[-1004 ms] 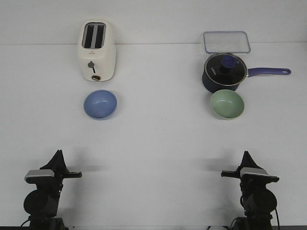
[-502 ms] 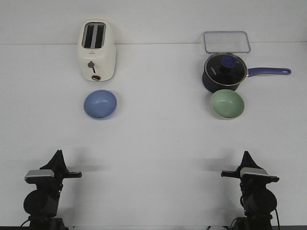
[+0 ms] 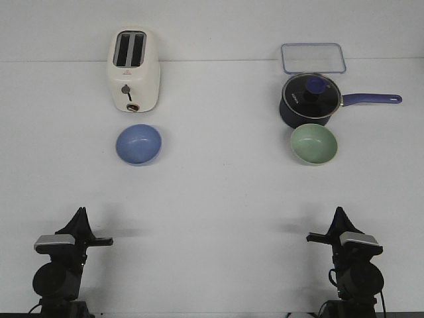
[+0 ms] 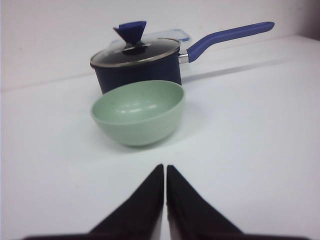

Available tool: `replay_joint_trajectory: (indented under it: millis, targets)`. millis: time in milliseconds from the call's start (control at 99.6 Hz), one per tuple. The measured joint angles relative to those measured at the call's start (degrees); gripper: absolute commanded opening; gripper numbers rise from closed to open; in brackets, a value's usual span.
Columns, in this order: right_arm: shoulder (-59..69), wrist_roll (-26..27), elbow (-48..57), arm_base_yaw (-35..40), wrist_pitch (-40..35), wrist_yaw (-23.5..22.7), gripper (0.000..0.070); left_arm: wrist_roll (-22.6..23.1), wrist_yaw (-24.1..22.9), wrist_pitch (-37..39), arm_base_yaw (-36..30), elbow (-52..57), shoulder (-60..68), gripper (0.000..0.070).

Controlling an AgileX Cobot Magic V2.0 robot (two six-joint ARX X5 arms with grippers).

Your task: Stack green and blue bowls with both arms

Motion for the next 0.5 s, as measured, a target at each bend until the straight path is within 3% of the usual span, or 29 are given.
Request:
replay_joint_trajectory:
  millis: [151, 291, 341, 422, 462, 502]
  targets:
    - [0.22, 5.44, 2.82, 0.00, -3.67, -0.42, 0.0001, 0.00, 0.00, 0.00, 0.00, -0.02, 0.00, 0.0015]
    - [6.93, 6.75, 16.28, 0.00, -7.80, 0.55, 0.0021, 0.00, 0.00, 0.00, 0.00, 0.00, 0.00, 0.0015]
    - [11.37, 6.16, 22.18, 0.00, -8.72, 0.90, 0.0102, 0.00, 0.00, 0.00, 0.00, -0.02, 0.00, 0.0015]
    - [20.41, 3.65, 30.77, 0.00, -11.28, 1.07, 0.0336, 0.00, 0.00, 0.00, 0.00, 0.00, 0.00, 0.0015]
    - [25.57, 2.32, 34.53, 0.00, -12.90, 1.07, 0.0402, 0.00, 0.00, 0.00, 0.00, -0.02, 0.00, 0.0015]
    - [30.88, 1.36, 38.03, 0.00, -14.53, 1.11, 0.0418, 0.00, 0.00, 0.00, 0.00, 0.00, 0.00, 0.0015]
